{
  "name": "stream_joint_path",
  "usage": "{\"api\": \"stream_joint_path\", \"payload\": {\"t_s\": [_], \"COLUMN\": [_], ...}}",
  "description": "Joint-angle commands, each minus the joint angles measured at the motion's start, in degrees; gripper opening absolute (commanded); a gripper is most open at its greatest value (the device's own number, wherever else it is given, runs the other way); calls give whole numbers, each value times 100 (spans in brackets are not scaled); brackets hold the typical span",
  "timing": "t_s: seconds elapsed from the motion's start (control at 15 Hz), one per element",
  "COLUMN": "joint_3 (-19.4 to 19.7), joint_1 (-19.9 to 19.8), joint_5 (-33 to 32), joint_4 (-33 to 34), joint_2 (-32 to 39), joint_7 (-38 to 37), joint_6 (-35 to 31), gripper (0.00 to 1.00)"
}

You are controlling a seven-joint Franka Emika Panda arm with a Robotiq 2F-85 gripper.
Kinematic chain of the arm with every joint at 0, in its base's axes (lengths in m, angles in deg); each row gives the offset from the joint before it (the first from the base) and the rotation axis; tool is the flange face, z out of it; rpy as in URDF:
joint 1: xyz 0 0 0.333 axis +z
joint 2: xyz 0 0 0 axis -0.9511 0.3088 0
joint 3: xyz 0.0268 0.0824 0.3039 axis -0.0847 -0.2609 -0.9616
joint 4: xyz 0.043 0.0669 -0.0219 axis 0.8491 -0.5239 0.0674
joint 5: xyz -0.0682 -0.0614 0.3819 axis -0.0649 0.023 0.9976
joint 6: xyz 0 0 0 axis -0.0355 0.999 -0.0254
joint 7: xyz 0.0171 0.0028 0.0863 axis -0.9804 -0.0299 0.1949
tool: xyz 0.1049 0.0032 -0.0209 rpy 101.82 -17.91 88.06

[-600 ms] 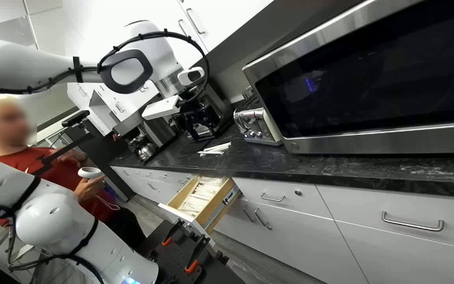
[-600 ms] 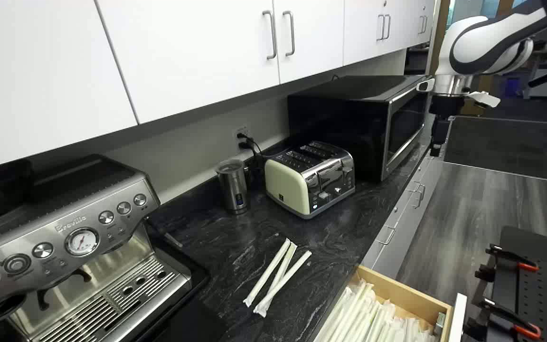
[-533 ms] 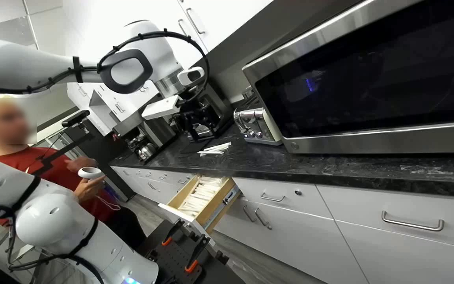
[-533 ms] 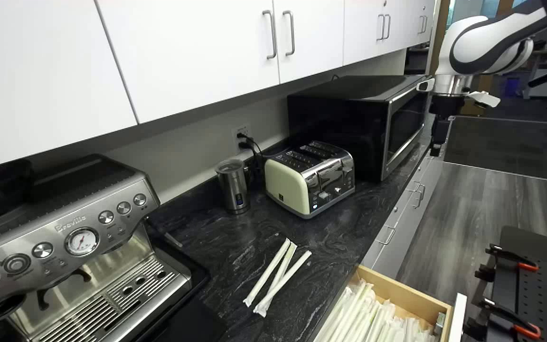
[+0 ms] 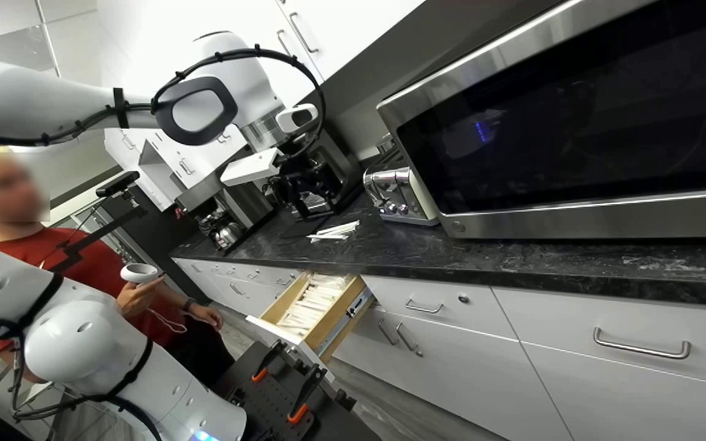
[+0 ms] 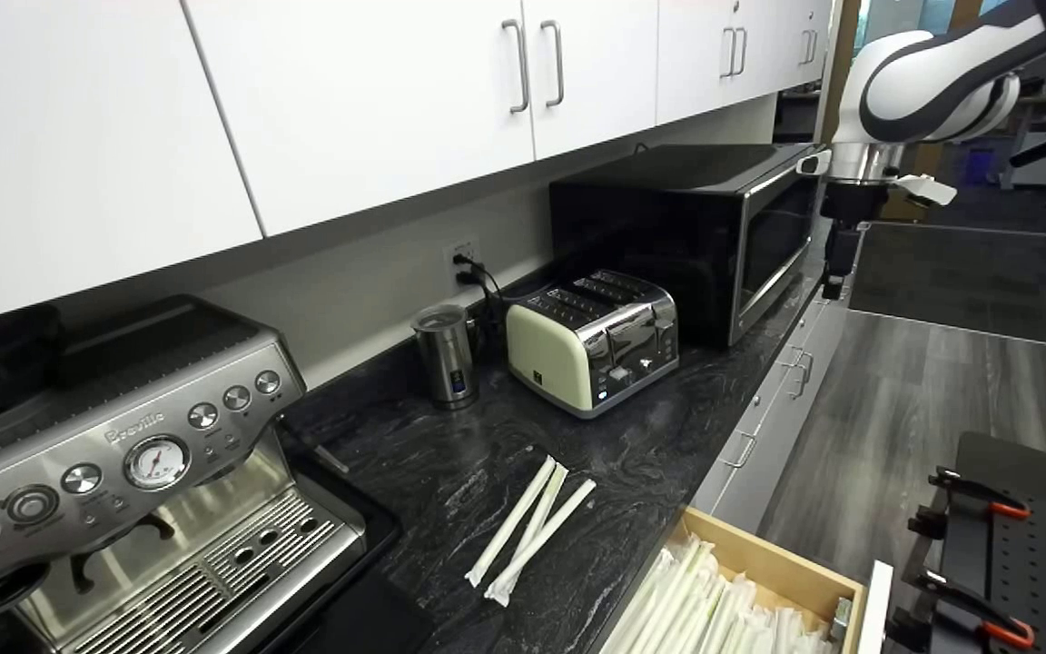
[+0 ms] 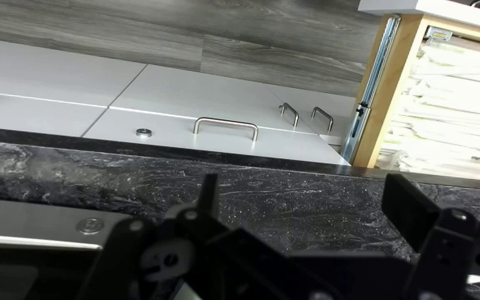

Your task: Press one of the buttons on the toaster

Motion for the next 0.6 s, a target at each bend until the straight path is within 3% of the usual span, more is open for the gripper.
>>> {"api": "stream_joint_path", "payload": {"t_s": [0.0,0.4,0.53], "joint_3": [-257,-257,-394], "joint_1": [-265,-265,-384], "joint_5": [95,95,45], "joint_4": [7,7,-64], "joint_2": [33,33,-19], "joint_7": [72,72,-284], "joint_6": [14,14,-169], "gripper": [100,100,100]}}
